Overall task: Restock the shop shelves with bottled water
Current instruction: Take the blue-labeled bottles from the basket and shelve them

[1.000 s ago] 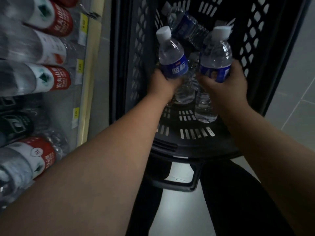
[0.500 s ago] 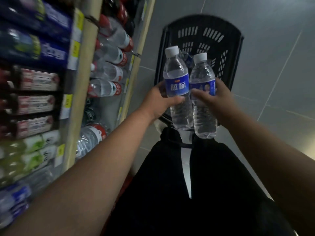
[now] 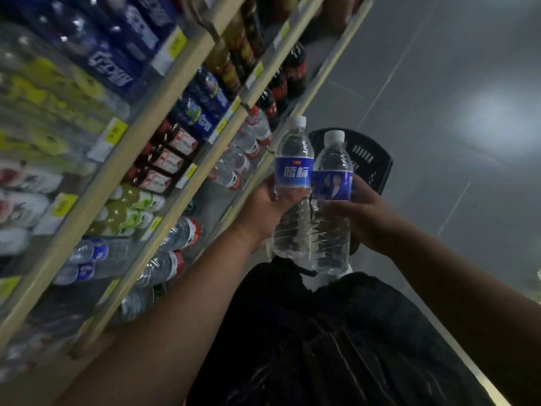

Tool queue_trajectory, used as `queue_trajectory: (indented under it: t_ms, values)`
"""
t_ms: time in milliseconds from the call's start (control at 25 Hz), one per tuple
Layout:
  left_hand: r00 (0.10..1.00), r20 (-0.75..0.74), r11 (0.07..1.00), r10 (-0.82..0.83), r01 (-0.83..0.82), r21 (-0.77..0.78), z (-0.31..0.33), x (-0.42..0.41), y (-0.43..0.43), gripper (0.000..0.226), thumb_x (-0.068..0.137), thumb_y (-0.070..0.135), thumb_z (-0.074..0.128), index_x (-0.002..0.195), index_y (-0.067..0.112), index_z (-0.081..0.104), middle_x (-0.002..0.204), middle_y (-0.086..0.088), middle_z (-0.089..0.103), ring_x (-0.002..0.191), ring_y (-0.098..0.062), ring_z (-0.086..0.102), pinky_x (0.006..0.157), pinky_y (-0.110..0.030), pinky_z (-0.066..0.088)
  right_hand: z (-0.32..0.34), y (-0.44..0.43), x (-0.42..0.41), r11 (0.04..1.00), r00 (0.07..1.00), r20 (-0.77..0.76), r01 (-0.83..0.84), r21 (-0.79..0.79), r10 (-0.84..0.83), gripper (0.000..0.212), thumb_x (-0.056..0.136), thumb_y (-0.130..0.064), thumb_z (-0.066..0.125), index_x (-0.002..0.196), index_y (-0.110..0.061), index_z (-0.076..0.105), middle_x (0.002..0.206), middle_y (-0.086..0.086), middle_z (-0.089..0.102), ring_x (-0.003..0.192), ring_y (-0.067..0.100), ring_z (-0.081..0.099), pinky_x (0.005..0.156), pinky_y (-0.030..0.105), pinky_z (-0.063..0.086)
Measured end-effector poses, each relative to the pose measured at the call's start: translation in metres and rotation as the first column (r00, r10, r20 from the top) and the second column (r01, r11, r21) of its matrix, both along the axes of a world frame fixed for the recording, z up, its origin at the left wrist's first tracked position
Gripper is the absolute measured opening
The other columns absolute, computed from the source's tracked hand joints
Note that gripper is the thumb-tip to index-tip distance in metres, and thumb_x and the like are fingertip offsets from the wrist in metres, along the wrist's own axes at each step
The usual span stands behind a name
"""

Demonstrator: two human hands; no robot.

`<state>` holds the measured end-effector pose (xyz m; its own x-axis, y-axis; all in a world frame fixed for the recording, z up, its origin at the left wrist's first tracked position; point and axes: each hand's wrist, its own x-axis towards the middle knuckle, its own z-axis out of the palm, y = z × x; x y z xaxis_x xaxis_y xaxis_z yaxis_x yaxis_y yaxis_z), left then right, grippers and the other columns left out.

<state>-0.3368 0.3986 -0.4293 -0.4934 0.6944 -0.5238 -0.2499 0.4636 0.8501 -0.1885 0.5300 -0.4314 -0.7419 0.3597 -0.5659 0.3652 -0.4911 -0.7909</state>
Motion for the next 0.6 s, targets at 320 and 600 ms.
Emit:
queue_trajectory:
  t_ms: [320, 600]
  values:
    - [0.876, 0.043, 0.874, 0.480, -0.482, 0.064, 0.052, 0.067, -0.093, 0.031, 0.069, 0.047, 0.077, 0.097, 0.034, 0.071, 0.104, -0.004, 0.075, 0.102, -0.026, 0.070, 0.098, -0.055, 0.049, 0.062, -0.049, -0.011, 0.928, 0.927, -0.120, -0.333, 0.164, 0.354, 0.048, 0.086, -0.013, 0.067, 0.129, -0.023, 0.049, 0.113, 0.011, 0.067, 0.103, 0.032, 0.066, 0.091, 0.050, 0.054]
    - [0.689, 0.020, 0.684, 0.724, -0.722, 0.100, 0.065, 0.087, -0.204, 0.034, 0.066, 0.049, 0.079, 0.097, 0.037, 0.071, 0.109, 0.004, 0.074, 0.108, -0.021, 0.067, 0.102, -0.050, 0.046, 0.076, -0.140, -0.036, 0.769, 0.727, -0.253, -0.607, 0.198, 0.639, 0.054, 0.080, -0.002, 0.061, 0.131, -0.007, 0.045, 0.121, 0.027, 0.058, 0.111, 0.045, 0.057, 0.094, 0.058, 0.047]
